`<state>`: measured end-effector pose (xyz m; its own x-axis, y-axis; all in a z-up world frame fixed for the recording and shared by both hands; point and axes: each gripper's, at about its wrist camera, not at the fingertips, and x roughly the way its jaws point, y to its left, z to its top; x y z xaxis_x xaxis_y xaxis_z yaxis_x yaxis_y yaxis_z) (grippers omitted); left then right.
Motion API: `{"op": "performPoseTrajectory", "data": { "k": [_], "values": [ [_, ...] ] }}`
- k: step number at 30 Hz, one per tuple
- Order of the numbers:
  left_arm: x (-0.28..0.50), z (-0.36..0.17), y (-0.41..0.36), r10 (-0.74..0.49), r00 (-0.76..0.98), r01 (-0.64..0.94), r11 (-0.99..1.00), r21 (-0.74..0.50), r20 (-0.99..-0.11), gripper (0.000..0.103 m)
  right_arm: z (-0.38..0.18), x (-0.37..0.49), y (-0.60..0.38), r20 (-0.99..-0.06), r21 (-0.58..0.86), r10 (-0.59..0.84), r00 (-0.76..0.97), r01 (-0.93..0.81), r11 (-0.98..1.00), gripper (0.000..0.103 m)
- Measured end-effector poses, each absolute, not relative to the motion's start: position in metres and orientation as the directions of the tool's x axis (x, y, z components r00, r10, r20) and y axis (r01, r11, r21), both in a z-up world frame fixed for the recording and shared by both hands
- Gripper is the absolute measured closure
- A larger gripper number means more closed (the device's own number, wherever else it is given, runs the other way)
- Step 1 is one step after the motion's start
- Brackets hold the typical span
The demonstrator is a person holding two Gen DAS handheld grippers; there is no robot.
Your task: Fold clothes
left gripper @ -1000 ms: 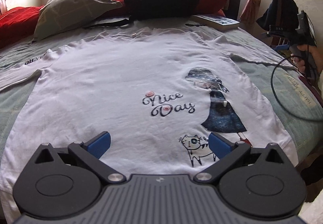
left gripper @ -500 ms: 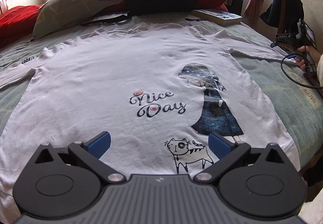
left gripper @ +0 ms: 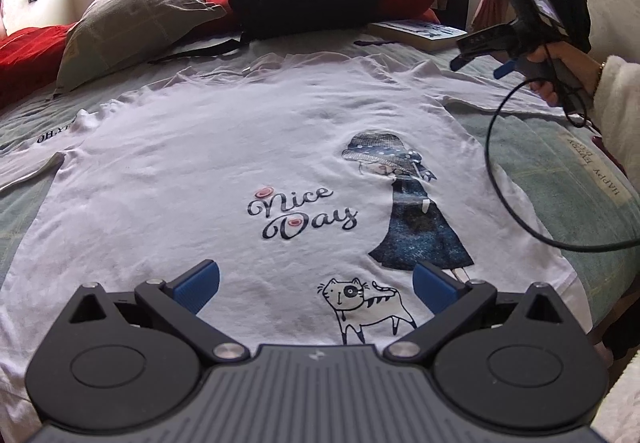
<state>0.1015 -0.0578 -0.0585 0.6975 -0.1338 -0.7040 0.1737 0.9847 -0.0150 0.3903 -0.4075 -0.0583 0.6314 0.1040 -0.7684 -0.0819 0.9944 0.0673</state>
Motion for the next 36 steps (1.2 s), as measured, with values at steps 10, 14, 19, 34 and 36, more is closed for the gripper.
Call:
{"op": "performPoseTrajectory", "data": {
  "k": [10,14,19,34,36],
  "values": [
    [0.103,-0.059,-0.037,-0.135,0.708,0.147,0.988,-0.043,-0.693,0.001,-0.086,0.436,-0.43,-0.793,0.013,-0.051,0.607,0.101,0.995,0.0],
    [0.106,-0.06,-0.03,-0.154,0.708,0.152,0.986,-0.063,-0.69,0.001,-0.064,0.427,-0.424,-0.784,-0.051,-0.115,0.61,0.122,0.991,0.0],
    [0.109,-0.061,-0.021,-0.162,0.712,0.147,0.986,-0.08,-0.684,0.001,-0.037,0.417,-0.366,-0.775,-0.002,0.022,0.632,-0.037,0.999,0.0],
    [0.114,-0.06,0.007,-0.15,0.723,0.135,0.988,-0.075,-0.674,0.001,-0.08,0.487,-0.303,-0.834,-0.002,0.018,0.552,-0.036,0.999,0.0],
    [0.113,-0.059,0.01,-0.149,0.727,0.133,0.988,-0.074,-0.67,0.001,-0.071,0.483,-0.303,-0.809,-0.012,0.015,0.587,-0.042,0.999,0.0]
  ]
}}
